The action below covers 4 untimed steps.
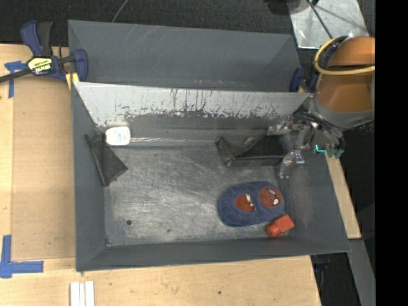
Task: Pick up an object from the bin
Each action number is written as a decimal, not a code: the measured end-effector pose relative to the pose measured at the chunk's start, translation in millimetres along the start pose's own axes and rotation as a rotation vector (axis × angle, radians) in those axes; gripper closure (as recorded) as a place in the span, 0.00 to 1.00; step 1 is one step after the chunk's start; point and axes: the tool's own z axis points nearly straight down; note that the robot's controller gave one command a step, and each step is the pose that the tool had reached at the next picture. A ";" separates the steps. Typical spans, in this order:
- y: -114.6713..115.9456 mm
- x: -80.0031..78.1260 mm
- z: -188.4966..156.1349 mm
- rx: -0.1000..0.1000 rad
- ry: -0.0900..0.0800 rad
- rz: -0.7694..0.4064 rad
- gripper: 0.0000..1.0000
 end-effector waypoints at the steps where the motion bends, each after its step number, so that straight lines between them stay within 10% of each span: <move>1: 3.6 36.8 27.4 0.009 -0.027 -0.113 0.00; 2: 5.2 37.0 27.5 0.007 -0.029 -0.116 1.00; 3: 2.1 45.4 33.3 0.005 0.005 -0.114 0.00; 4: 27.2 108.5 17.6 0.001 -0.004 -0.333 0.00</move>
Offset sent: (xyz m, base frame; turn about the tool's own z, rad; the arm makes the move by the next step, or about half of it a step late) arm -0.0783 0.0116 -0.0678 -0.1723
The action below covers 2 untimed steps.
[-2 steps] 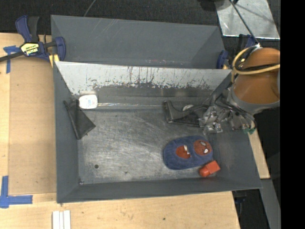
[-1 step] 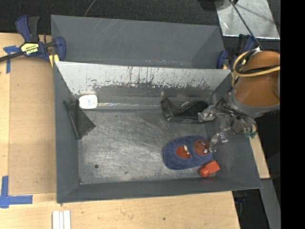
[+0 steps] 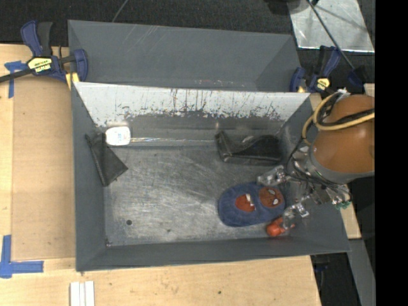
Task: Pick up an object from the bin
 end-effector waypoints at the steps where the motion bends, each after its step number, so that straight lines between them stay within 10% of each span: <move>1: 9.3 -7.7 27.8 0.005 -0.003 -0.265 0.00; 2: 10.3 -11.6 26.8 0.008 -0.016 -0.269 1.00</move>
Offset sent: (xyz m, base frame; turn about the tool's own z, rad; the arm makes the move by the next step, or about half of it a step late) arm 0.0017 0.0201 -0.0506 -0.3213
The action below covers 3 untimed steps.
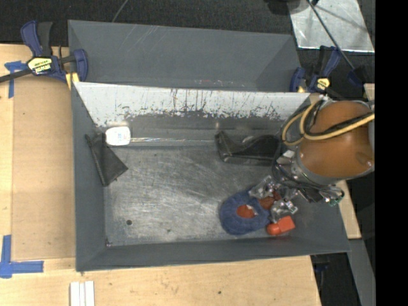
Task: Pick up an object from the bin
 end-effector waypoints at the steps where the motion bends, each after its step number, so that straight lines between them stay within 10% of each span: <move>1: 0.4 -3.1 -0.3 0.003 -0.010 -0.001 0.00; 2: 51.7 -7.4 -44.5 -0.007 0.010 0.261 0.00; 3: 59.4 -21.4 21.3 -0.005 0.009 0.124 0.00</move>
Offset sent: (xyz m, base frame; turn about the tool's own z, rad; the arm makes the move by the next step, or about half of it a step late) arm 0.0000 0.0000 0.0000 0.0000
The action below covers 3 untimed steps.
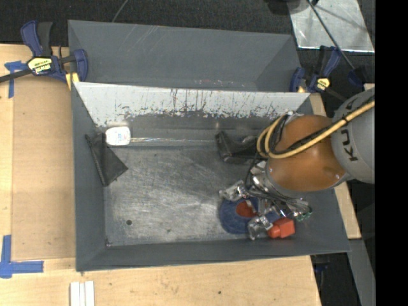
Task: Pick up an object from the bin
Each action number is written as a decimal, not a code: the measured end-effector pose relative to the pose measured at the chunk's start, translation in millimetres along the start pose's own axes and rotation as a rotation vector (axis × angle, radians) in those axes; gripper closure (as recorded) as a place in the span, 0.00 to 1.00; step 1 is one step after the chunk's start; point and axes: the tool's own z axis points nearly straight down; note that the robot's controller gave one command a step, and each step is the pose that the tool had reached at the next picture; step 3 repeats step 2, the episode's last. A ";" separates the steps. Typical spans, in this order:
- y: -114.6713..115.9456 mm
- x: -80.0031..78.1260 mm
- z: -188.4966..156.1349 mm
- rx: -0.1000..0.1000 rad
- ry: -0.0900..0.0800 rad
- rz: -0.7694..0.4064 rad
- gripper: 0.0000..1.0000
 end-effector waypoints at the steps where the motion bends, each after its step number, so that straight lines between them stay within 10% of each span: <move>1: -0.4 -2.1 -2.6 0.003 -0.008 -0.001 1.00; 2: -3.9 0.4 -155.0 0.002 -0.002 -0.061 1.00; 3: -3.9 0.4 -155.0 0.002 -0.002 -0.061 1.00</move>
Offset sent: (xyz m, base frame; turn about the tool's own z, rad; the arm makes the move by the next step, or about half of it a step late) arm 0.0000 0.0000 0.0000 0.0000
